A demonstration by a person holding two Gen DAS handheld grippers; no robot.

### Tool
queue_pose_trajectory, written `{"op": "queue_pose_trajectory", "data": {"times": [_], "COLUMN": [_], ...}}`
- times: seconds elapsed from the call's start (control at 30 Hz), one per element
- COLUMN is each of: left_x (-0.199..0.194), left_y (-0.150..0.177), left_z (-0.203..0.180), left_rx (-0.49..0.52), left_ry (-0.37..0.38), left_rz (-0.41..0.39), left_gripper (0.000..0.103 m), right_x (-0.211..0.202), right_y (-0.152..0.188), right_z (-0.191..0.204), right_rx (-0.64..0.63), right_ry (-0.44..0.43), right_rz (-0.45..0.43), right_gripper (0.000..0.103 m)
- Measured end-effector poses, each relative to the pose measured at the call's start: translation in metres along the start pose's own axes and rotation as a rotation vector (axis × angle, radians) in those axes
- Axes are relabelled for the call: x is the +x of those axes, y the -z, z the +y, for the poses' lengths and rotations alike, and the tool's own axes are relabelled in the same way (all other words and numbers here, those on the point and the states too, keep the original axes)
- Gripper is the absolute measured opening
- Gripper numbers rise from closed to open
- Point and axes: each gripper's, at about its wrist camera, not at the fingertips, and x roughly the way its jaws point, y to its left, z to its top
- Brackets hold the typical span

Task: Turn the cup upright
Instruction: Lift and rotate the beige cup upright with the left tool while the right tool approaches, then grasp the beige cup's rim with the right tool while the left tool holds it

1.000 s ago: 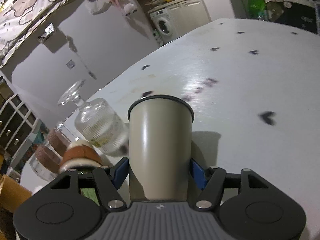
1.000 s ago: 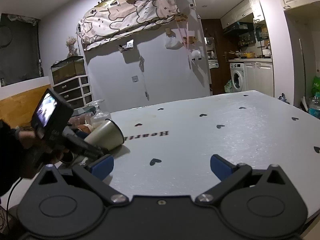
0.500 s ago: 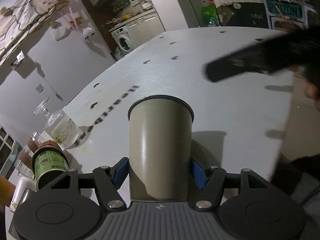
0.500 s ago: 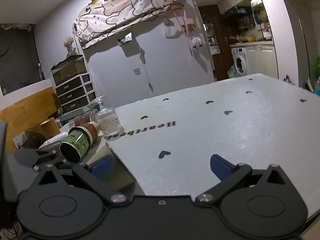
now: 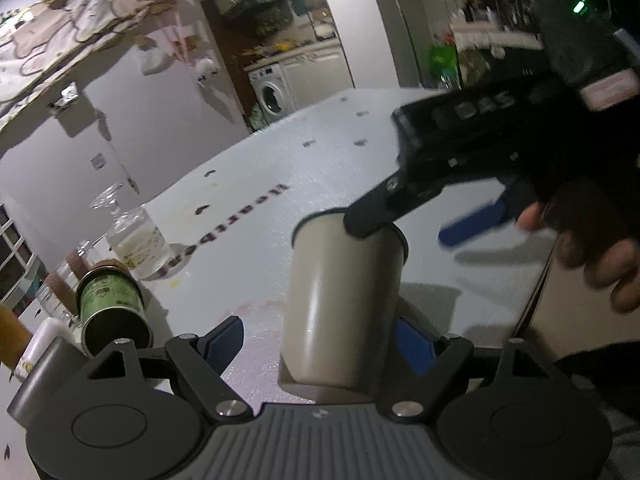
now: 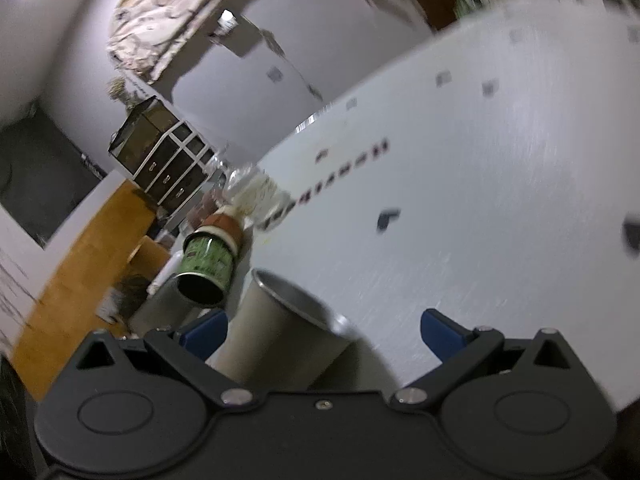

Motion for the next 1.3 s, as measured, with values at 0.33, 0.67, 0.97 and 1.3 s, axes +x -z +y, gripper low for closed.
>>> {"op": "queue_pose_trajectory", "data": {"times": [0.33,0.67,0.97,1.3], "left_x": [-0.004,-0.009,-0.003,0.009], "left_y": [0.012,0.025,0.040,0.060], "left_z": [-0.002,-0.001,-0.003,-0.004], "left_rx": [-0.034,-0.059,-0.133,-0.218], "left_ry": [0.035,0.023,-0.007,-0.005], "left_rz": [-0.005,-0.051,-0.111,-0.134], "left_gripper": [0.058,0.057,0.057,0.057], "right_x": [0.027,0.034,-0.001,-0.010], "right_y": [0.006,0.002,0.012,0.048], "right_z": [-0.001,0.005,0.060,0.093], "right_rx": [0.255,0.206,-0.225,-0.538], "right_ry": [-0.054,-0.082,-0.103,-0.107], "right_rz": [0.075,0.053,-0.125,-0.135], "right_gripper": [0.103,0.082,0.081,0.089]}}
